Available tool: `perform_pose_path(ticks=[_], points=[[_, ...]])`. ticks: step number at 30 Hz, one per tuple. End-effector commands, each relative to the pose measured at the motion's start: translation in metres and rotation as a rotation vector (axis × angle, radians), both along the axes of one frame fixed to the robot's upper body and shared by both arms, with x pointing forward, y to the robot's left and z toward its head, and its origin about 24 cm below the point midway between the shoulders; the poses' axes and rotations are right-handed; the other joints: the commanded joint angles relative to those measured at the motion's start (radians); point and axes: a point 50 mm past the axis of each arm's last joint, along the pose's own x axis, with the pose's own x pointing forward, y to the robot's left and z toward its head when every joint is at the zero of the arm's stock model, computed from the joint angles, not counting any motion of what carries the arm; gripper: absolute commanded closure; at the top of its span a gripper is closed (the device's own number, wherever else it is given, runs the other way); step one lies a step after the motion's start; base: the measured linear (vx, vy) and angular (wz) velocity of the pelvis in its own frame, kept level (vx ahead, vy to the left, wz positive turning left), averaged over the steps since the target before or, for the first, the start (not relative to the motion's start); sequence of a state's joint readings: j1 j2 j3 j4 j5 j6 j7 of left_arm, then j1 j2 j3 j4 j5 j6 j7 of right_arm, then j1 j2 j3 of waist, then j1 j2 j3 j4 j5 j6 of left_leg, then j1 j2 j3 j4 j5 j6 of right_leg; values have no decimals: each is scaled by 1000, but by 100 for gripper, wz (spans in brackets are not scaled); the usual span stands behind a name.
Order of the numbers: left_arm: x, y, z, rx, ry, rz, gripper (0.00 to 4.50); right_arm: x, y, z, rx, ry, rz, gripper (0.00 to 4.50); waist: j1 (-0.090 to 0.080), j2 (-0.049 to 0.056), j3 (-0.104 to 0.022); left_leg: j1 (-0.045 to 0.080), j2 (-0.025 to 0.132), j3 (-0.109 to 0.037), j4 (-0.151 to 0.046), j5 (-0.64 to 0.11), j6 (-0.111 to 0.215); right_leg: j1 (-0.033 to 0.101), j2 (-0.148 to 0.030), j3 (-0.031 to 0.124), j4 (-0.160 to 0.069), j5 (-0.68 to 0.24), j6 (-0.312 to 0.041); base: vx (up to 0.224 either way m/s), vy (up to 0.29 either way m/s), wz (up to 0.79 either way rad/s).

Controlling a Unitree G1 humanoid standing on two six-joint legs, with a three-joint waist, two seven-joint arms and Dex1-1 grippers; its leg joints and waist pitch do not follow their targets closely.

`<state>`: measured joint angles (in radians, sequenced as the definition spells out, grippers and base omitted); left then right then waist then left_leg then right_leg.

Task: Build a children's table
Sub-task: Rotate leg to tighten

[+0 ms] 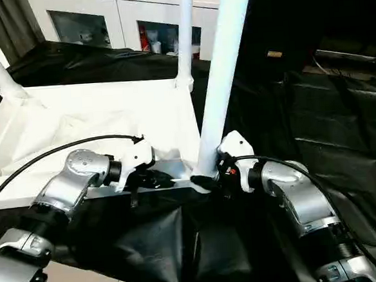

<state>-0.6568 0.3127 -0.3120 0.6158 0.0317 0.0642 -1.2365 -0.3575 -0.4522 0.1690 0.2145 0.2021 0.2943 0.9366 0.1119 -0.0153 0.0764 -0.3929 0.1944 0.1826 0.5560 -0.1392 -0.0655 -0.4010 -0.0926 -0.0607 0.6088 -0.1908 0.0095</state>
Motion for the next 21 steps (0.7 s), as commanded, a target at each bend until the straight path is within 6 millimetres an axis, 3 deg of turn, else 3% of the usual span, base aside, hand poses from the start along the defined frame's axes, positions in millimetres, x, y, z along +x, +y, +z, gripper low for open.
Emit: perform_pose_path(ticks=[1, 13, 21], points=[[-6, -4, -1, -24, 28, -47, 450, -2, 1, 4, 0, -2, 28, 54, 0, -13, -68, 21, 38, -7, -54, -223, 64, 44, -56, 41, -72, -165, -225, 0, 0, 0], [-7, -6, 0, -28, 32, -48, 450, -5, 1, 2, -10, 8, 41, 165, 1, -13, -67, 22, 36, -6, -51, -215, 66, 43, -55, 41, -72, -161, -226, 0, 0, 0], [-1, -6, -1, -28, 16, 17, 450, -3, 2, -6, 3, 15, -33, 194, 0, -13, -65, 22, 35, -6, -50, -218, 67, 42, -54, 41, -73, -171, -227, 0, 0, 0]])
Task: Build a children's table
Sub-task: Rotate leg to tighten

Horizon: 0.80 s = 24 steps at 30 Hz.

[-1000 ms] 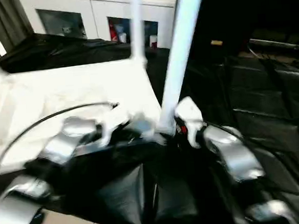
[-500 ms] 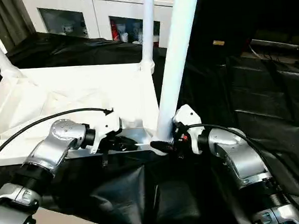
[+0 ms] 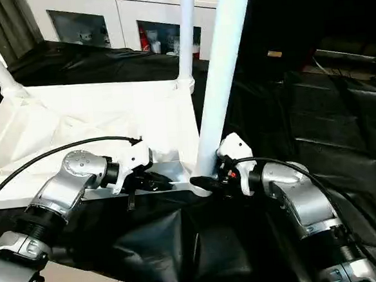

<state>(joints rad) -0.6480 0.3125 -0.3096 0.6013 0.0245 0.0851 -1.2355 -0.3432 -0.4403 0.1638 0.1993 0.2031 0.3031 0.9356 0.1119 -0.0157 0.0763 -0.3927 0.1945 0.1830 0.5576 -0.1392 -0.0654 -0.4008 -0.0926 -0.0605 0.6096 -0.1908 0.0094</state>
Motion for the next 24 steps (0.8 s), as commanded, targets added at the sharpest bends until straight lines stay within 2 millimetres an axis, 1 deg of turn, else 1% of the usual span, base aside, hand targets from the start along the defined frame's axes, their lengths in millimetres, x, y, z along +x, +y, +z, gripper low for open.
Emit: perform_pose_path(ticks=[1, 2, 3, 4, 5, 6, 7, 8, 9, 10, 11, 12, 13, 14, 15, 16, 17, 18, 19, 21, 22, 23, 24], points=[[1, -6, -1, -21, -2, 22, 450, 0, 0, -6, -11, 7, -50, 196, -1, -13, -63, 23, 35, -6, -54, -229, 62, 40, -54, 40, -76, -192, -222, 0, 0, 0], [8, -8, -1, -12, -24, 100, 450, 4, 1, -12, -14, 5, -126, 198, -3, -14, -60, 23, 35, -7, -56, -247, 54, 39, -55, 40, -80, -224, -217, 0, 0, 0], [9, -9, -2, -11, -26, 108, 450, 5, 1, -12, -14, 6, -134, 198, -4, -13, -59, 23, 34, -7, -57, -260, 48, 37, -55, 40, -82, -248, -211, 0, 0, 0], [13, -10, -2, -7, -38, 149, 450, 7, 2, -15, -12, 8, -183, 199, -5, -14, -57, 26, 33, -8, -59, -288, 34, 35, -57, 40, -89, -308, -196, 0, 0, 0], [16, -12, -2, -3, -44, 179, 450, 9, 3, -18, -9, 8, -230, 199, -6, -15, -56, 27, 34, -10, -61, -305, 21, 34, -59, 40, -93, -346, -182, 0, 0, 0], [22, -16, -2, 2, -61, 257, 450, 15, 5, -23, 5, 18, -345, 199, -6, -15, -56, 27, 34, -11, -62, -309, 16, 34, -59, 40, -94, -354, -176, 0, 0, 0], [27, -21, -2, 0, -69, 310, 450, 18, 7, -26, 16, 28, -433, 199, -9, -14, -56, 29, 33, -12, -64, -319, 3, 28, -58, 41, -94, -363, -173, 0, 0, 0], [31, -25, -1, -1, -77, 373, 450, 22, 8, -29, 20, 36, -520, 199, -14, -16, -55, 28, 31, -13, -65, -332, -12, 28, -58, 40, -95, -383, -170, 0, 0, 0], [34, -29, -1, -1, -81, 413, 450, 24, 9, -31, 21, 41, -576, 199, -14, -16, -56, 29, 30, -16, -66, -341, -15, 30, -59, 37, -96, -398, -166, 0, 0, 0], [37, -32, -1, -3, -84, 462, 450, 26, 10, -34, 20, 50, -641, 199, -15, -17, -57, 28, 31, -16, -67, -331, -17, 31, -59, 38, -96, -389, -160, 0, 0, 0], [39, -39, 0, 0, -96, 501, 450, 30, 14, -36, 26, 59, -712, 199, -17, -12, -57, 34, 31, -14, -65, -350, -15, 22, -60, 42, -103, -390, -162, 0, 0, 0], [41, -48, 0, 0, -114, 547, 450, 34, 20, -39, 32, 67, -804, 199, -17, -13, -58, 33, 30, -16, -65, -350, -17, 25, -60, 40, -100, -386, -162, 0, 0, 0], [42, -50, 0, -2, -114, 551, 450, 35, 22, -39, 30, 65, -814, 199, -17, -13, -61, 30, 29, -16, -65, -338, -19, 28, -59, 40, -100, -368, -161, 0, 0, 0], [42, -57, 0, -3, -117, 556, 450, 38, 31, -38, 33, 53, -827, 199, -17, -11, -60, 30, 27, -15, -65, -330, -15, 28, -57, 40, -100, -345, -158, 0, 0, 0], [42, -57, 0, -3, -117, 556, 450, 38, 31, -38, 33, 53, -827, 199, -17, -12, -60, 29, 27, -14, -64, -325, -11, 29, -56, 41, -99, -331, -156, 0, 0, 0], [41, -64, 0, 6, -133, 538, 450, 40, 41, -35, 62, 49, -808, 199, -16, -13, -61, 26, 27, -13, -64, -312, -3, 32, -55, 41, -97, -302, -155, 0, 0, 0], [41, -66, 1, 8, -137, 532, 450, 40, 44, -34, 73, 49, -803, 199, -15, -14, -63, 23, 26, -13, -63, -298, 5, 36, -55, 40, -94, -279, -154, 0, 0, 0], [41, -67, 1, 4, -137, 528, 450, 41, 46, -33, 80, 44, -798, 199, -15, -10, -63, 22, 26, -13, -64, -291, 8, 37, -54, 41, -93, -266, -155, 0, 0, 0], [41, -68, 2, 1, -136, 527, 450, 42, 48, -31, 84, 40, -796, 199, -14, -12, -63, 24, 26, -11, -62, -285, 14, 36, -53, 41, -93, -247, -158, 0, 0, 0], [41, -69, 2, 5, -135, 514, 450, 44, 49, -28, 102, 31, -791, 199, -13, -12, -63, 23, 26, -12, -63, -275, 21, 38, -53, 40, -90, -233, -163, 0, 0, 0], [41, -68, 2, 5, -134, 508, 450, 44, 49, -26, 111, 25, -784, 166, -13, -12, -62, 23, 27, -12, -63, -276, 23, 38, -54, 40, -91, -234, -164, 0, 0, 0], [41, -67, 1, 6, -133, 500, 450, 46, 49, -24, 115, 7, -775, 145, -13, -11, -62, 24, 27, -12, -63, -279, 22, 38, -54, 40, -91, -237, -164, 0, 0, 0], [41, -67, 1, 7, -134, 495, 450, 46, 48, -23, 115, -5, -770, 145, -14, -12, -60, 24, 27, -12, -65, -294, 21, 37, -53, 40, -94, -257, -163, 0, 0, 0]])
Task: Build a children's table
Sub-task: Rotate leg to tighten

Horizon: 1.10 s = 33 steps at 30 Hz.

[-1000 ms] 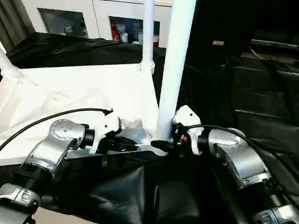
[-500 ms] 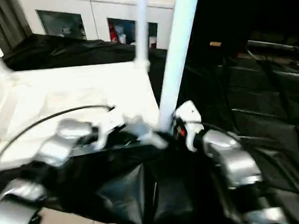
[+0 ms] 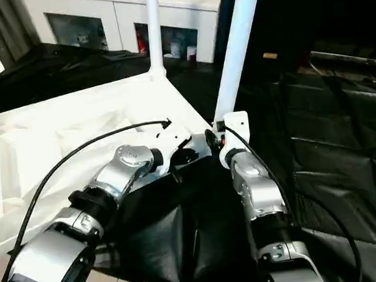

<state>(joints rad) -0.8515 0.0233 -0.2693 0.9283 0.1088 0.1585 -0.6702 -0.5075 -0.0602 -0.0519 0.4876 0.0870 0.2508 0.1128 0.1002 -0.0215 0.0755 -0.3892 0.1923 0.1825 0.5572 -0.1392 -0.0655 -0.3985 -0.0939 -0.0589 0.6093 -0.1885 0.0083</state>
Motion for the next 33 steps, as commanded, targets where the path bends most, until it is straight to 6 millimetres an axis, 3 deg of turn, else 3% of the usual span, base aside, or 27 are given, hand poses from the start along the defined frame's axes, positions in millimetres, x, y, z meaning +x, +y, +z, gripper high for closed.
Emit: perform_pose_path(ticks=[1, 5, 7, 14, 15, 20, 29, 30, 33], points=[[7, 6, 4, 8, -35, 63, 450, -6, 19, -9, 20, 37, 118, 129, -2, -6, -58, 21, 29, -11, -65, -301, 19, 34, -52, 38, -95, -274, -158, 0, 0, 0], [5, 11, 4, -12, -24, 11, 450, -4, 9, -1, -29, 2, 180, 96, -11, -8, -56, 14, 29, -16, -69, -330, 12, 38, -53, 37, -99, -328, -138, 0, 0, 0], [2, 16, 4, -27, -29, -50, 450, -6, 1, 5, -62, 3, 275, 78, -10, -7, -55, 16, 28, -15, -67, -324, 19, 38, -52, 38, -102, -328, -136, 0, 0, 0], [-12, 36, 2, -51, 8, -257, 450, -26, -14, 17, -104, 10, 613, 78, -2, -4, -60, 14, 34, -10, -58, -239, 71, 44, -52, 38, -83, -163, -203, 0, 0, 0], [-19, 40, 4, -74, 9, -346, 450, -32, -19, 18, -122, 8, 681, 78, -2, -3, -60, 15, 36, -11, -58, -240, 72, 44, -53, 37, -82, -161, -209, 0, 0, 0], [-28, 52, 6, -83, 45, -437, 450, -45, -28, 19, -101, 50, 799, 78, 4, -1, -59, 20, 42, -8, -60, -257, 71, 41, -54, 39, -79, -174, -236, 0, 0, 0], [-37, 63, 8, -93, 83, -507, 450, -61, -34, 13, -104, 130, 930, 78, 12, 0, -55, 21, 42, -7, -63, -284, 49, 35, -57, 41, -86, -252, -213, 0, 0, 0], [-37, 63, 8, -93, 81, -505, 450, -60, -33, 12, -109, 125, 922, 102, 12, -1, -56, 20, 42, -8, -63, -283, 48, 35, -57, 41, -86, -253, -212, 0, 0, 0], [-37, 63, 9, -94, 79, -505, 450, -59, -32, 13, -99, 111, 910, 110, 12, -2, -57, 21, 41, -8, -63, -275, 45, 35, -57, 41, -85, -247, -208, 0, 0, 0]])
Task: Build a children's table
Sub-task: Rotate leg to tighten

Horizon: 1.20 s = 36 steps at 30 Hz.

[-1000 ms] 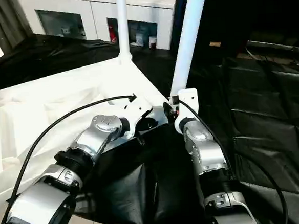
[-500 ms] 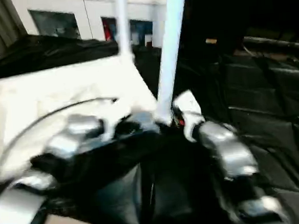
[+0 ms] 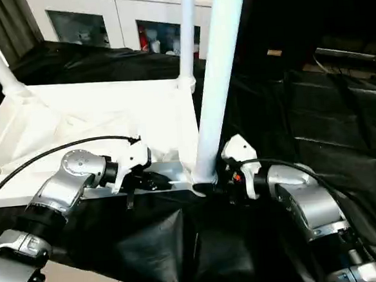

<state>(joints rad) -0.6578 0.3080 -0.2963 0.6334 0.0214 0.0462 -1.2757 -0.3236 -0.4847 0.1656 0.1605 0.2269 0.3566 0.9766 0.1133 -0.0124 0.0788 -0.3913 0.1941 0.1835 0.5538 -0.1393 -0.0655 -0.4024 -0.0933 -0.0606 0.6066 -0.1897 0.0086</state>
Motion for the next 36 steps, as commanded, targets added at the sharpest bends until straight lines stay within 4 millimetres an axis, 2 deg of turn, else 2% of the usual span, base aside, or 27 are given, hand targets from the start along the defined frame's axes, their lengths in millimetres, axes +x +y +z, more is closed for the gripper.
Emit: perform_pose_path(ticks=[1, 5, 8, 18, 19, 20, 21, 22, 23, 25, 27, 30, 31, 34, 36], points=[[-4, -10, 5, -80, 5, -42, 450, 0, 3, 2, 11, -7, 17, 129, -1, -11, -62, 23, 39, -9, -58, -266, 47, 39, -57, 42, -81, -230, -211, 0, 0, 0], [-4, -11, 6, -80, 6, -44, 450, -2, 5, 2, 17, 2, 35, 157, -1, -11, -63, 21, 38, -8, -55, -240, 58, 42, -55, 41, -75, -183, -223, 0, 0, 0], [-5, -11, 6, -78, 7, -44, 450, -3, 4, 1, 14, 9, 43, 179, 0, -12, -64, 21, 38, -7, -54, -238, 62, 43, -55, 41, -75, -185, -225, 0, 0, 0], [-3, -10, 4, -66, 1, 4, 450, -3, 7, -5, 11, 5, 11, 187, 0, -14, -68, 21, 37, -7, -50, -220, 65, 44, -55, 41, -73, -178, -224, 0, 0, 0], [3, -11, 2, -55, -17, 71, 450, 5, 7, -9, -16, -21, -84, 187, -1, -13, -67, 20, 36, -6, -50, -220, 63, 42, -55, 41, -72, -176, -225, 0, 0, 0], [4, -11, 2, -53, -22, 84, 450, 6, 7, -10, -22, -25, -105, 187, -3, -13, -65, 22, 35, -7, -52, -239, 50, 40, -54, 40, -76, -207, -222, 0, 0, 0], [10, -13, 1, -45, -48, 151, 450, 14, 6, -16, -40, -25, -224, 187, -4, -17, -66, 22, 35, -7, -53, -248, 44, 40, -55, 40, -77, -228, -217, 0, 0, 0], [15, -16, 1, -40, -63, 211, 450, 20, 7, -18, -9, -18, -329, 187, -11, -17, -64, 21, 31, -8, -56, -267, 28, 39, -54, 39, -80, -277, -206, 0, 0, 0], [22, -20, 0, -34, -80, 293, 450, 27, 9, -19, 38, -2, -457, 188, -15, -20, -65, 25, 31, -9, -56, -289, 11, 36, -56, 39, -85, -324, -193, 0, 0, 0], [27, -23, 0, -34, -91, 350, 450, 31, 12, -20, 49, -6, -523, 188, -19, -20, -65, 25, 32, -13, -59, -297, -2, 37, -57, 39, -88, -348, -178, 0, 0, 0], [31, -28, 1, -34, -98, 411, 450, 35, 15, -21, 48, -16, -591, 188, -18, -20, -66, 27, 31, -11, -56, -292, 4, 36, -57, 41, -89, -327, -170, 0, 0, 0], [39, -46, 1, -32, -105, 546, 450, 44, 29, -26, 88, -18, -775, 188, -21, -21, -69, 23, 28, -9, -55, -258, 6, 35, -56, 41, -85, -288, -178, 0, 0, 0], [39, -46, 1, -32, -105, 546, 450, 44, 29, -26, 88, -18, -775, 188, -18, -19, -72, 25, 28, -8, -52, -243, 11, 37, -57, 42, -84, -260, -181, 0, 0, 0], [40, -64, -1, 1, -139, 571, 450, 50, 52, -23, 104, -61, -845, 188, -18, -13, -76, 20, 26, -8, -50, -200, 24, 41, -52, 41, -75, -168, -193, 0, 0, 0], [39, -67, -1, -3, -139, 562, 450, 51, 55, -22, 110, -70, -839, 188, -15, -16, -75, 20, 25, -7, -48, -184, 38, 45, -50, 40, -71, -117, -201, 0, 0, 0]])
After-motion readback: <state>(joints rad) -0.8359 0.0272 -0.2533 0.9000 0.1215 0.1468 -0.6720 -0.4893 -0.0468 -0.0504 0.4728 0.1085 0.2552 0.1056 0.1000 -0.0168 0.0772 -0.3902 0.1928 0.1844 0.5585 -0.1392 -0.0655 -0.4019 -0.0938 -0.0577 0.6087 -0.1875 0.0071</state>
